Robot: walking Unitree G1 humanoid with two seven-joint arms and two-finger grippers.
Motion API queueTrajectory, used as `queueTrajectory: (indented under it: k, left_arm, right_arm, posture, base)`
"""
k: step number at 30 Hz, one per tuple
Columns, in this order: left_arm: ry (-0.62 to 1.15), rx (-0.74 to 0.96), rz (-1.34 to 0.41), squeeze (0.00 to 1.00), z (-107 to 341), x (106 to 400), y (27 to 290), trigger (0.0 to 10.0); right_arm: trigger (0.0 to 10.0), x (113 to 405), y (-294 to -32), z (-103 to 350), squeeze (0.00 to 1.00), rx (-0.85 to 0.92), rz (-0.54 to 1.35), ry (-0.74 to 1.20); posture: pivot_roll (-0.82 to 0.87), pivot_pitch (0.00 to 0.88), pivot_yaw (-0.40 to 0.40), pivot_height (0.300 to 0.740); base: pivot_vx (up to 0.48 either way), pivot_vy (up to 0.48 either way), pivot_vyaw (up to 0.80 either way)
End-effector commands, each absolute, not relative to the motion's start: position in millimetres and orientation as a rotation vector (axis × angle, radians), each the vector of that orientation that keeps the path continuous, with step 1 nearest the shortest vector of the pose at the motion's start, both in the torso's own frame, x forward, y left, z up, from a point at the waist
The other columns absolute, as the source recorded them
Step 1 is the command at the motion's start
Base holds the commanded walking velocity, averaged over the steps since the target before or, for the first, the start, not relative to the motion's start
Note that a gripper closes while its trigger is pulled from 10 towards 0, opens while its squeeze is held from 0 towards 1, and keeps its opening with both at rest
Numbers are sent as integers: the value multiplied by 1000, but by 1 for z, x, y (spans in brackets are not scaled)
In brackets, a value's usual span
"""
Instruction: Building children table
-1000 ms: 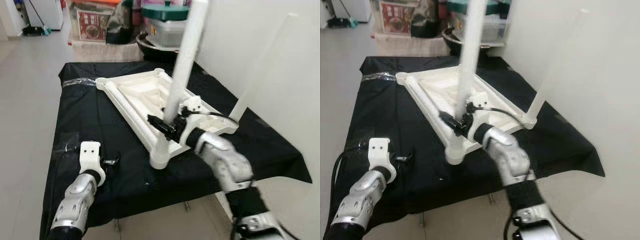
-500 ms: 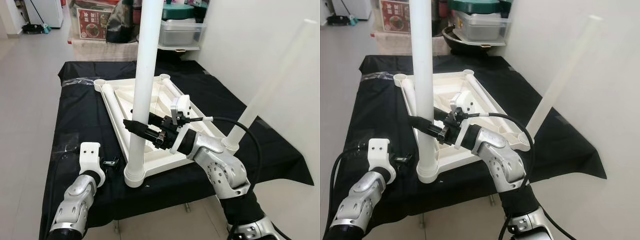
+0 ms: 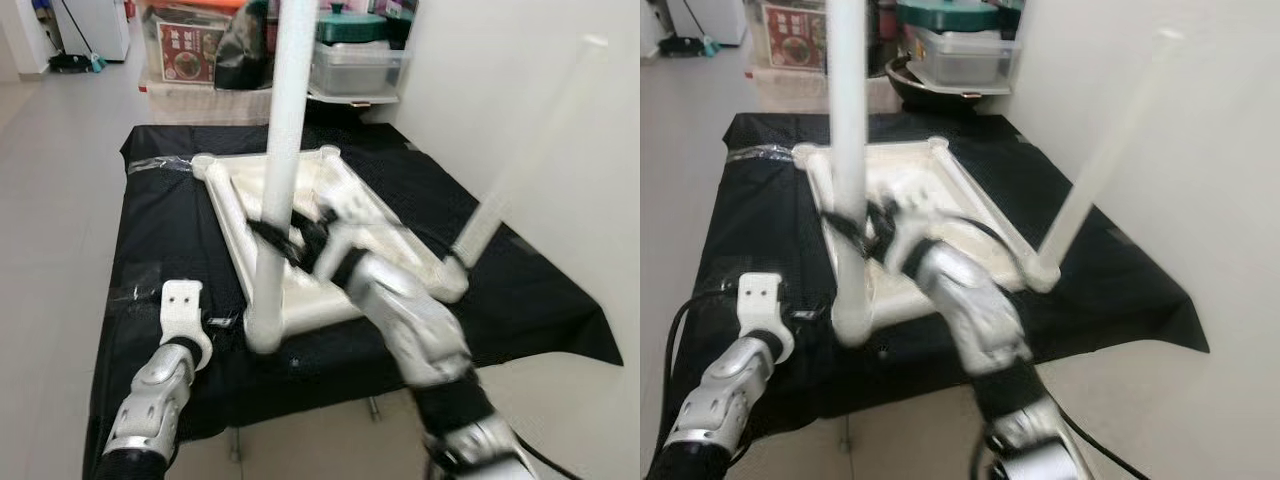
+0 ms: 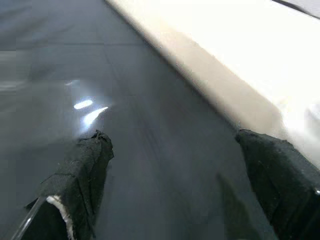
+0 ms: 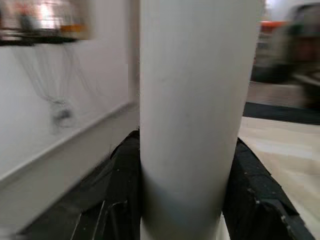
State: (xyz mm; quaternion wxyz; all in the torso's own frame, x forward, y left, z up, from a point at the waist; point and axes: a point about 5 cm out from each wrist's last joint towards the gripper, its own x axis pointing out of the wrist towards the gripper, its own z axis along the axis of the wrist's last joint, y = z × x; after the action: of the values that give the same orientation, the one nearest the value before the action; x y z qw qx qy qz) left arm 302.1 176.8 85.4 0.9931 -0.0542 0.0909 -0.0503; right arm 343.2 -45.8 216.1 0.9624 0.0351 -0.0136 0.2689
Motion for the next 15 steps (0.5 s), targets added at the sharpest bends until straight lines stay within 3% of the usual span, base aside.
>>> queueTrajectory:
  k: [1, 5, 6, 8, 9, 13, 14, 15]
  left_arm:
    - [216, -97, -90, 0, 78, 299, 178, 10000]
    - [215, -100, -90, 0, 79, 299, 177, 10000]
    - [216, -98, -92, 0, 79, 299, 178, 10000]
    - [218, -97, -93, 0, 79, 299, 178, 10000]
    - [219, -95, -94, 0, 79, 299, 178, 10000]
    - [218, -94, -95, 0, 79, 300, 179, 10000]
    - [217, -95, -95, 0, 80, 301, 179, 10000]
    - [216, -95, -95, 0, 80, 301, 179, 10000]
  right_arm:
    - [0, 346, -103, 142, 0, -22, 132, 279]
    - [0, 339, -98, 137, 0, 12, 140, 293]
    - [10000, 337, -91, 145, 0, 44, 204, 242]
    - [10000, 335, -86, 151, 0, 64, 246, 203]
    - [10000, 335, -82, 157, 1000, 87, 288, 175]
    - [10000, 340, -78, 170, 1000, 115, 354, 137]
    - [10000, 344, -76, 178, 706, 127, 411, 116]
    - [10000, 345, -73, 191, 0, 152, 526, 70]
  posture:
    - [95, 0, -147, 740]
    - [93, 0, -144, 740]
    - [84, 0, -136, 740]
    - [84, 0, -136, 740]
    - [82, 0, -135, 740]
    - [82, 0, -135, 740]
    - [88, 0, -140, 740]
    - [88, 0, -140, 740]
  base:
    - [0, 0, 0]
    - [0, 0, 0]
    - [0, 0, 0]
    - [0, 0, 0]
    - [0, 0, 0]
    - [0, 0, 0]
    - [0, 0, 0]
    - [0, 0, 0]
